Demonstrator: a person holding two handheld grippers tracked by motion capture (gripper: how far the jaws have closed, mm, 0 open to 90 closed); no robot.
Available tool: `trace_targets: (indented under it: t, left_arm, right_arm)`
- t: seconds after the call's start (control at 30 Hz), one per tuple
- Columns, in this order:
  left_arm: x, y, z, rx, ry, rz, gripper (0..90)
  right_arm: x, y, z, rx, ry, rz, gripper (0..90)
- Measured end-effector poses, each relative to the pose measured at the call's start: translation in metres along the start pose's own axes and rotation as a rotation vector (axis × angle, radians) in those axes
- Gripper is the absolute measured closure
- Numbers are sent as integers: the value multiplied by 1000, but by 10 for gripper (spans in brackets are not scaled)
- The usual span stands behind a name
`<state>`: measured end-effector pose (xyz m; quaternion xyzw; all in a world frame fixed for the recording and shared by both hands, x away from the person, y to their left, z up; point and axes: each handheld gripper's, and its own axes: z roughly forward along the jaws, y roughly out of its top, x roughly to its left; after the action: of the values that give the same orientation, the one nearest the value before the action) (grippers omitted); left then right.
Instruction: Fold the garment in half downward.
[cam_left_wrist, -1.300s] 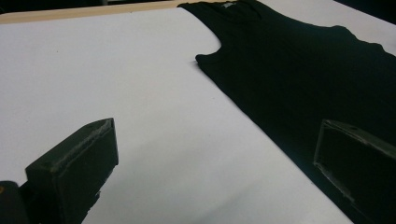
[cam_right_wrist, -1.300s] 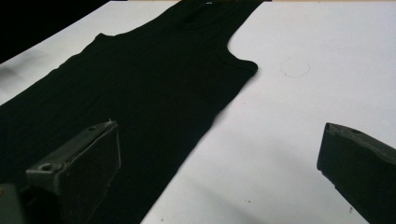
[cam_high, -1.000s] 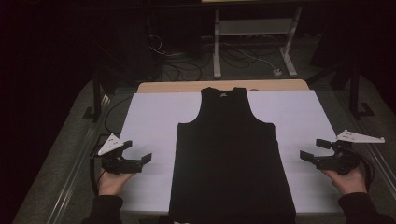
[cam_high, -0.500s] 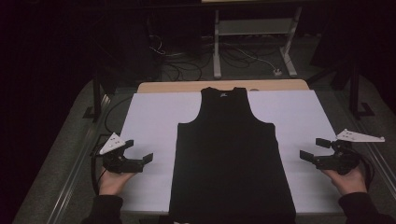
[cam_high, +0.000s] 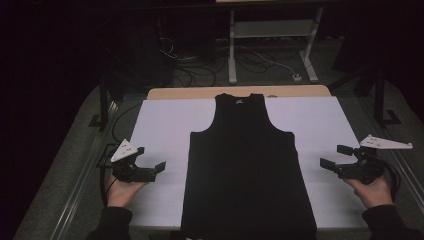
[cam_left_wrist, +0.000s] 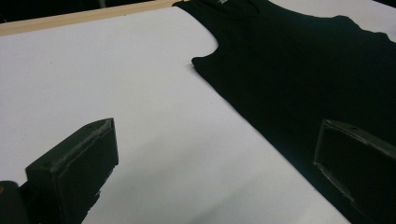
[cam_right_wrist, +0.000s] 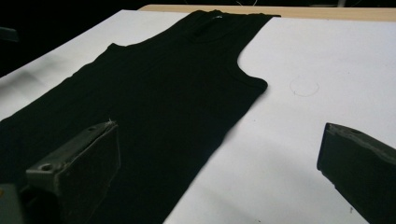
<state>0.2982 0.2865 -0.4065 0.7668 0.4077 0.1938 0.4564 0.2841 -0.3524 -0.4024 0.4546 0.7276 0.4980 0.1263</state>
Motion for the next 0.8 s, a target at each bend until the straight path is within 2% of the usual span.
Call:
trace_targets:
  t: [0.33,0.6,0.8]
  left_arm:
    - [0,13,3,10,-4,28,0]
    - [-1,20,7,22,-16,30,0]
    - [-3,29,11,32,-29,47,0]
  right_arm:
    - [3,13,5,22,-5,-32,0]
    - [0,23,9,29,-2,-38,0]
    - [1,31,12,38,0,-47,0]
